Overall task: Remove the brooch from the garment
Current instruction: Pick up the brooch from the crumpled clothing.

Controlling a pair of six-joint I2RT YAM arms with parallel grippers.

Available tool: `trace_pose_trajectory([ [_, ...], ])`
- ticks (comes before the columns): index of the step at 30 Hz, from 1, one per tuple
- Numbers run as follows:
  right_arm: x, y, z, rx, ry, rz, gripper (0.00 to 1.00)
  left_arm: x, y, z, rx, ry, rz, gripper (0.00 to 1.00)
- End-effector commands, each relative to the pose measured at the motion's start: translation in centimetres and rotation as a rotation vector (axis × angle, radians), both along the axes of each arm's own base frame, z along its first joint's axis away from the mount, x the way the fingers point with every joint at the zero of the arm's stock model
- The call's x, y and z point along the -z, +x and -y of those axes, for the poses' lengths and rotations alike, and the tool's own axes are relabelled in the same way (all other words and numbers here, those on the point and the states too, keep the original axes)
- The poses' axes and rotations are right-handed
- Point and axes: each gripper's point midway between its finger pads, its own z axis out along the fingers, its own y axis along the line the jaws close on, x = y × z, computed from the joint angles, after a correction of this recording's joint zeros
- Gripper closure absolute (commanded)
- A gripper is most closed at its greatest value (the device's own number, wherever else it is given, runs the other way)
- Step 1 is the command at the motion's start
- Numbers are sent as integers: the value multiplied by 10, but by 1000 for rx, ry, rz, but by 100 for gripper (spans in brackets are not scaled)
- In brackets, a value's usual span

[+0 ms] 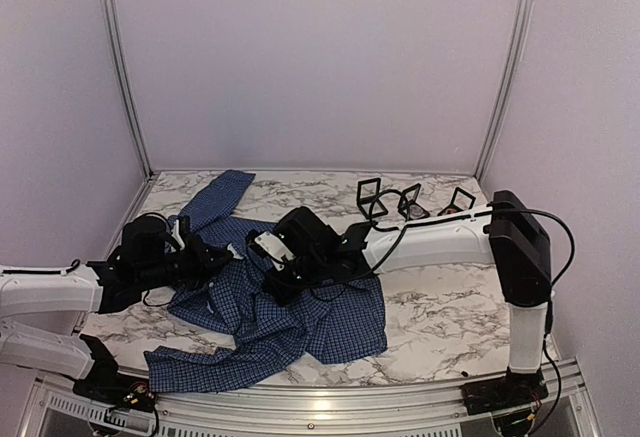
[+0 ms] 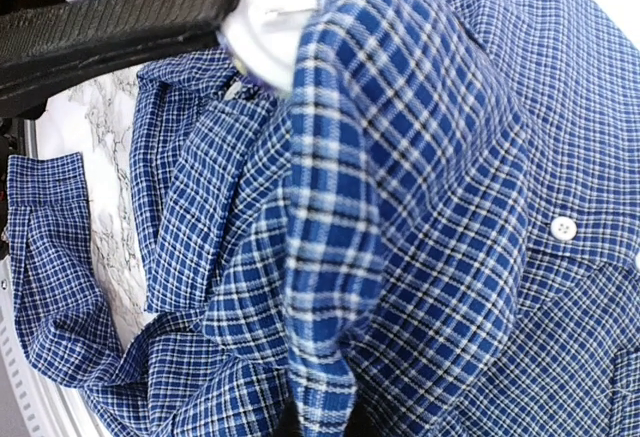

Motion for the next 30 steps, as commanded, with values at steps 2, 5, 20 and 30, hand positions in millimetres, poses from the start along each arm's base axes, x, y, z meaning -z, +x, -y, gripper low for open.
trace_pose_trajectory([
  [2, -32, 10, 0, 38, 75, 35, 100, 14, -16, -1, 230, 328, 64, 100],
  [5, -35, 11, 3, 42, 91, 32, 100, 13, -20, -2, 294, 411, 81, 100],
  [20, -72, 8, 3, 10, 187, 52, 80, -23, -22, 13, 464, 477, 270, 100],
  [30, -91, 14, 5, 19, 252, 47, 52, -29, -18, 22, 435, 391, 317, 100],
])
